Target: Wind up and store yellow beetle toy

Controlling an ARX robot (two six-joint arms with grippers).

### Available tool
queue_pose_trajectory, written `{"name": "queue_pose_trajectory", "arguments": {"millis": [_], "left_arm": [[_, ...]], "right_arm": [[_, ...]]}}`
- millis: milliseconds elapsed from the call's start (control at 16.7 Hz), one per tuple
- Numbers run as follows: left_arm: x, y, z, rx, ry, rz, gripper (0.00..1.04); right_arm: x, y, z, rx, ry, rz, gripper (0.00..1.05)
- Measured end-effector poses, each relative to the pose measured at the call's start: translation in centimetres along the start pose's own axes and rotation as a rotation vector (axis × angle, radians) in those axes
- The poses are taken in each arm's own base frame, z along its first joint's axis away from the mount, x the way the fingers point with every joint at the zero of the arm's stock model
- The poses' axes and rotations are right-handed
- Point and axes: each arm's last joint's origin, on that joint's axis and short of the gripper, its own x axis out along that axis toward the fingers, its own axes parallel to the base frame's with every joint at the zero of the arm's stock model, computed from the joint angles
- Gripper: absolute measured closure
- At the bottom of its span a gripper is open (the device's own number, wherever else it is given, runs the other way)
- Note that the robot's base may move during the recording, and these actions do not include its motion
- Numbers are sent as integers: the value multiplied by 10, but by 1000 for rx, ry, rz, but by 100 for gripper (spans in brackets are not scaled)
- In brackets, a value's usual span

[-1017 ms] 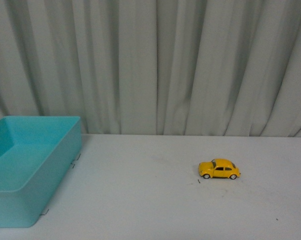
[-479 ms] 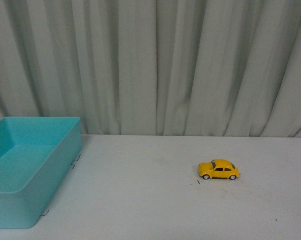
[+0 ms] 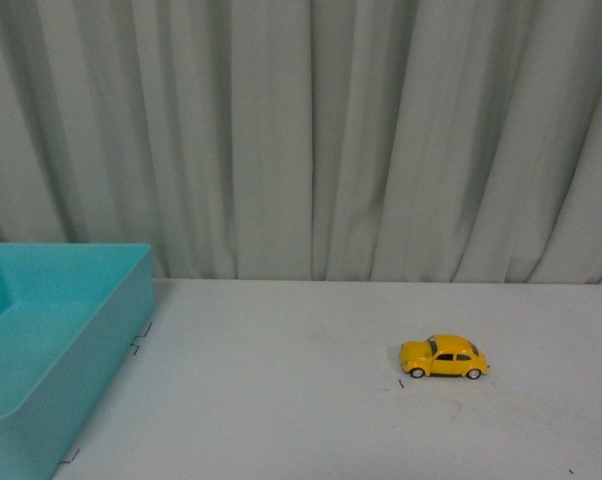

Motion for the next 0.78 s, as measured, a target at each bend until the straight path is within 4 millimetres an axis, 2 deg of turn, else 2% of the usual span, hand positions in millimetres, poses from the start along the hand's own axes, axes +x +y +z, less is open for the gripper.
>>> {"name": "queue_pose_trajectory", "arguments": {"millis": [778], "left_arm": [[0, 0, 0, 0, 0, 0, 7]], "right_arm": [[0, 0, 0, 0, 0, 0, 7]]}}
